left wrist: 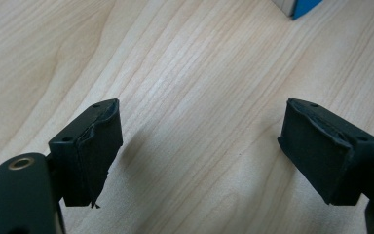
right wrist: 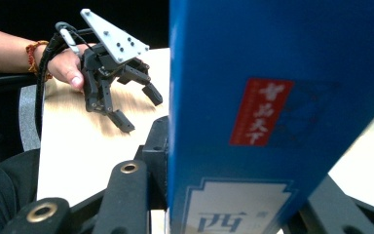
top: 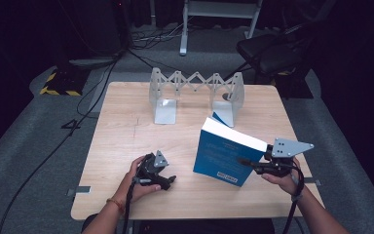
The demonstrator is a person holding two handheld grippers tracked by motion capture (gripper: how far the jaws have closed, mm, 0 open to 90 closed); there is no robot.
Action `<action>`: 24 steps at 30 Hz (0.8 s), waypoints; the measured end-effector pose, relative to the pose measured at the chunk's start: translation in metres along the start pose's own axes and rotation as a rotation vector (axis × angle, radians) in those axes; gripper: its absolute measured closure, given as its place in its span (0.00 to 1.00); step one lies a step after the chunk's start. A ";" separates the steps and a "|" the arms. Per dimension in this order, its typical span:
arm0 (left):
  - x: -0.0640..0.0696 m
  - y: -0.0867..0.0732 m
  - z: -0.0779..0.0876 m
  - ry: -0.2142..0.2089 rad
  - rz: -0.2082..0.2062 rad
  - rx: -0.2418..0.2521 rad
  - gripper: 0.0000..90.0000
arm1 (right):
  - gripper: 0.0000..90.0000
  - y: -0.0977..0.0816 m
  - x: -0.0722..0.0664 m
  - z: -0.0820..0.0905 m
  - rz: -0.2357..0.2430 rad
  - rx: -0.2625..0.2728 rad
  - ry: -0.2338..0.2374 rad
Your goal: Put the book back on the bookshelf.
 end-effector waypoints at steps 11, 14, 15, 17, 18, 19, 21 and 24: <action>-0.001 -0.002 -0.003 -0.010 0.010 0.036 0.17 | 0.67 0.002 -0.001 0.000 0.004 -0.021 0.002; -0.001 -0.002 -0.003 -0.010 0.010 0.036 0.17 | 0.67 0.004 -0.001 0.000 0.004 -0.037 0.006; -0.001 -0.002 -0.003 -0.010 0.010 0.036 0.17 | 0.67 0.005 -0.001 -0.001 0.004 -0.044 0.012; -0.001 -0.002 -0.003 -0.010 0.010 0.036 0.17 | 0.67 0.007 -0.001 -0.001 -0.002 -0.061 0.018; -0.001 -0.002 -0.003 -0.010 0.010 0.037 0.17 | 0.67 0.008 -0.002 -0.001 -0.005 -0.071 0.020; -0.001 -0.002 -0.003 -0.010 0.010 0.036 0.17 | 0.66 0.009 -0.001 -0.001 -0.009 -0.080 0.019; -0.001 -0.002 -0.003 -0.010 0.010 0.037 0.17 | 0.66 0.010 -0.001 -0.001 -0.019 -0.087 0.012; -0.001 -0.002 -0.003 -0.010 0.010 0.036 0.17 | 0.66 0.011 0.000 -0.001 -0.020 -0.088 0.010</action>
Point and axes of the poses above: each handheld gripper's, and its own axes: z roughly backward along the jaws, y roughly out of its top, x roughly to its right, the point moved 3 cm from there along -z, roughly forward along the jaws, and after that the axes turned 10 degrees about y, right-handed, at the moved point
